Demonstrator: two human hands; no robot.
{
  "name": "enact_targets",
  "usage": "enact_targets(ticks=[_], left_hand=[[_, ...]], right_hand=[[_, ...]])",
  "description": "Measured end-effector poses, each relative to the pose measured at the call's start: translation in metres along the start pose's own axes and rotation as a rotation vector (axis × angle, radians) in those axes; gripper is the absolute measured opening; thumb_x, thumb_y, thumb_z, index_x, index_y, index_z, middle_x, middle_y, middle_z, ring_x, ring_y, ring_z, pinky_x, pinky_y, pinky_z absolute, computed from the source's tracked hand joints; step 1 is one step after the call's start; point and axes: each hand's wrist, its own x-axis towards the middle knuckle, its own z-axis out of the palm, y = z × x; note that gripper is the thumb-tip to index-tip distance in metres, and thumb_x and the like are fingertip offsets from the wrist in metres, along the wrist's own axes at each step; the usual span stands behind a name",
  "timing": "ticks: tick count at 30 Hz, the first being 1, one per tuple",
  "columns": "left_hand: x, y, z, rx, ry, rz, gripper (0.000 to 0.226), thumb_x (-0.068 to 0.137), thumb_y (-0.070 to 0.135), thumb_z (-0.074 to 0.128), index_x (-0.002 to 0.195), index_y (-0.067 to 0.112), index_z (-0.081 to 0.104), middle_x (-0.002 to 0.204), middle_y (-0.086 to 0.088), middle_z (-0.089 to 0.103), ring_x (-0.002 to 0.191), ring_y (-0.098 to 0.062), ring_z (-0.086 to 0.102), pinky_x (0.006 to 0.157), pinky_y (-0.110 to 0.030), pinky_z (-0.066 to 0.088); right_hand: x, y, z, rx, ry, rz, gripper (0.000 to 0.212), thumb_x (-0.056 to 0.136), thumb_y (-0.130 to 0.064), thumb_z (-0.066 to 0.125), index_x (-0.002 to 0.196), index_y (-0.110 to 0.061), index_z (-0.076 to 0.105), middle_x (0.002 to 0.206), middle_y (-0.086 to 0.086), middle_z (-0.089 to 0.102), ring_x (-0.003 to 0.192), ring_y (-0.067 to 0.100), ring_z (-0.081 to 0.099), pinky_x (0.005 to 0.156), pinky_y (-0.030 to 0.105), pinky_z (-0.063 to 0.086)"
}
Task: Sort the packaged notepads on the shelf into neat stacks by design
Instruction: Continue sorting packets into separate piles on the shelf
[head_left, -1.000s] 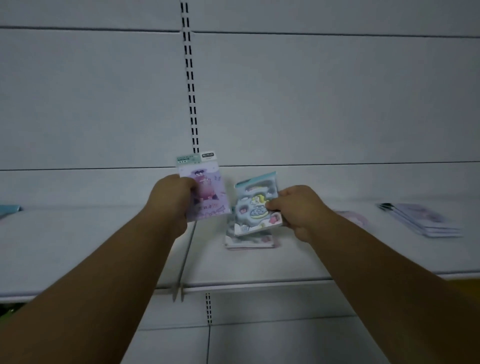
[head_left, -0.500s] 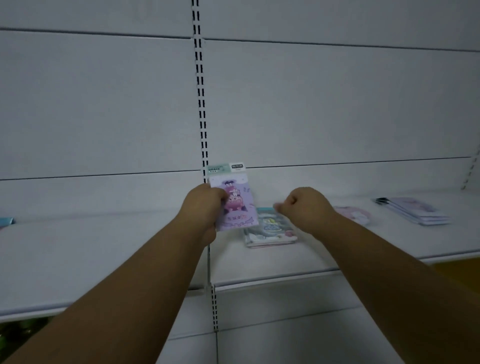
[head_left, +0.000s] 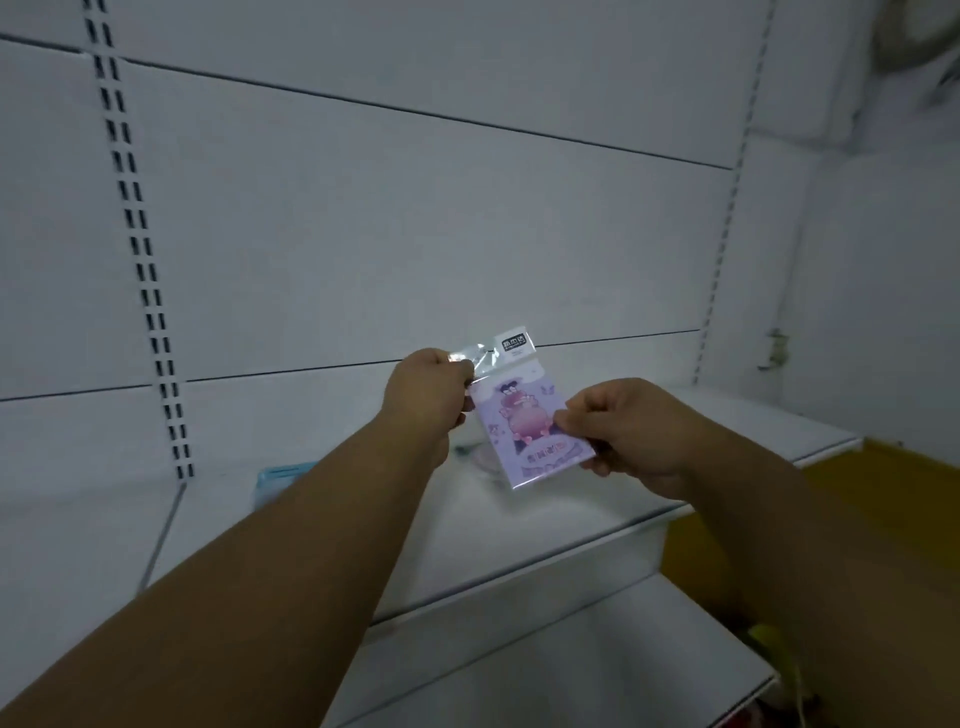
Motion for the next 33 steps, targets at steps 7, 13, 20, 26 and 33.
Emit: enact_targets(ticks=[7, 13, 20, 26, 33], left_hand=[[0.071, -0.013, 0.139, 0.336, -0.007, 0.160, 0.014, 0.082, 0.014, 0.072, 0.073, 0.012, 0.062, 0.091, -0.012, 0.072, 0.077, -0.027, 0.064, 0.068, -0.032, 0.050], [0.125, -0.039, 0.196, 0.802, 0.066, 0.174, 0.019, 0.080, 0.019, 0.073, 0.094, 0.006, 0.072, 0.098, -0.010, 0.073, 0.091, -0.026, 0.067, 0.067, -0.026, 0.048], [0.148, -0.062, 0.202, 1.067, 0.036, 0.037, 0.034, 0.073, 0.029, 0.080, 0.099, 0.007, 0.075, 0.099, -0.010, 0.073, 0.092, -0.025, 0.068, 0.073, -0.029, 0.052], [0.136, -0.066, 0.201, 1.152, 0.120, 0.072, 0.046, 0.078, 0.031, 0.076, 0.116, 0.009, 0.064, 0.116, -0.009, 0.066, 0.106, -0.026, 0.063, 0.082, -0.030, 0.049], [0.085, -0.037, 0.135, 1.182, 0.253, 0.259, 0.030, 0.086, 0.041, 0.063, 0.109, 0.022, 0.060, 0.104, 0.003, 0.066, 0.089, -0.016, 0.060, 0.074, -0.028, 0.049]], right_hand=[[0.051, 0.053, -0.114, -0.062, 0.268, 0.063, 0.027, 0.084, -0.021, 0.075, 0.085, 0.006, 0.071, 0.059, 0.012, 0.068, 0.038, 0.011, 0.053, 0.043, 0.024, 0.043], [0.115, 0.093, -0.150, -0.215, 0.218, 0.124, 0.030, 0.083, -0.027, 0.075, 0.076, 0.001, 0.067, 0.062, 0.012, 0.068, 0.041, 0.013, 0.055, 0.044, 0.023, 0.042], [0.155, 0.122, -0.147, -0.617, 0.071, 0.045, 0.034, 0.078, -0.038, 0.078, 0.070, -0.014, 0.055, 0.065, 0.000, 0.063, 0.050, 0.010, 0.055, 0.047, 0.021, 0.040], [0.136, 0.105, -0.141, -0.664, 0.164, -0.262, 0.025, 0.087, -0.040, 0.066, 0.097, -0.021, 0.051, 0.085, -0.005, 0.055, 0.072, 0.010, 0.053, 0.059, 0.021, 0.038], [0.120, 0.021, -0.081, -0.548, 0.211, -0.648, 0.034, 0.089, -0.034, 0.063, 0.120, -0.025, 0.053, 0.114, -0.003, 0.056, 0.101, 0.015, 0.057, 0.082, 0.027, 0.049]])
